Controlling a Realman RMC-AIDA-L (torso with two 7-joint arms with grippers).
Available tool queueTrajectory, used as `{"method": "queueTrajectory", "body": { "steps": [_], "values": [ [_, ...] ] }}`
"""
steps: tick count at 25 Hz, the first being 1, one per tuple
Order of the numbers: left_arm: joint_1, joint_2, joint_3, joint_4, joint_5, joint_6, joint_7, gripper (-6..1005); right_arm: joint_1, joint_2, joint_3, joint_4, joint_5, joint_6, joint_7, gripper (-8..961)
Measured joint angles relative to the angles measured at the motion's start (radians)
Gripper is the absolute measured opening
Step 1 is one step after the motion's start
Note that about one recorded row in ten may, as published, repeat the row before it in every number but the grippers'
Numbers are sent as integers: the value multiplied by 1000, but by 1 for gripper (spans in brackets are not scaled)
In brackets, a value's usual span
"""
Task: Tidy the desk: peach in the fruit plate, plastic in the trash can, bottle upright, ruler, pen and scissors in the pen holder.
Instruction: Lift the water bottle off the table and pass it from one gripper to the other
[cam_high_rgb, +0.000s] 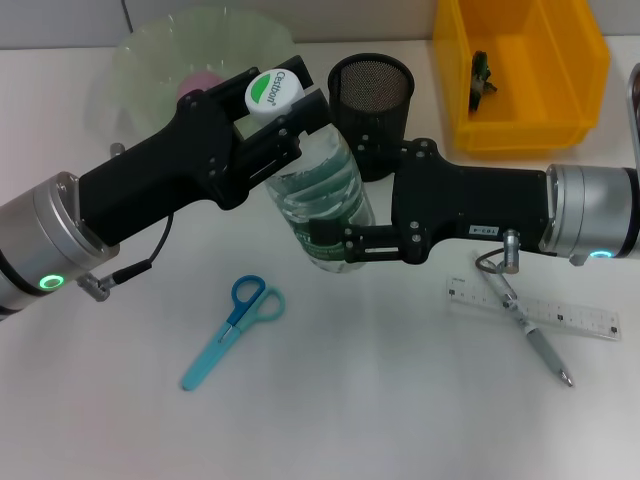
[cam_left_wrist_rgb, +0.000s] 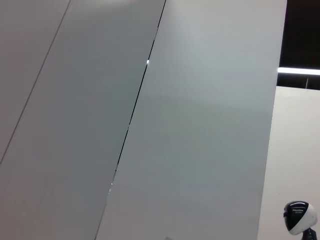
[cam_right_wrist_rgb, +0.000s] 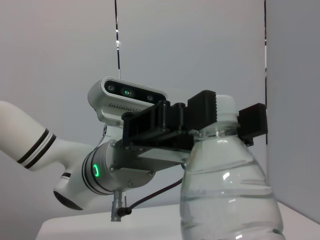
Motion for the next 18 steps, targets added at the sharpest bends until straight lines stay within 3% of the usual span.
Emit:
{"method": "queueTrajectory", "body": {
  "steps": [18],
  "values": [
    [-14,0,-5,0,2,-5,0,444,19,1,-12,-7,8,10,18,820]
  ]
}}
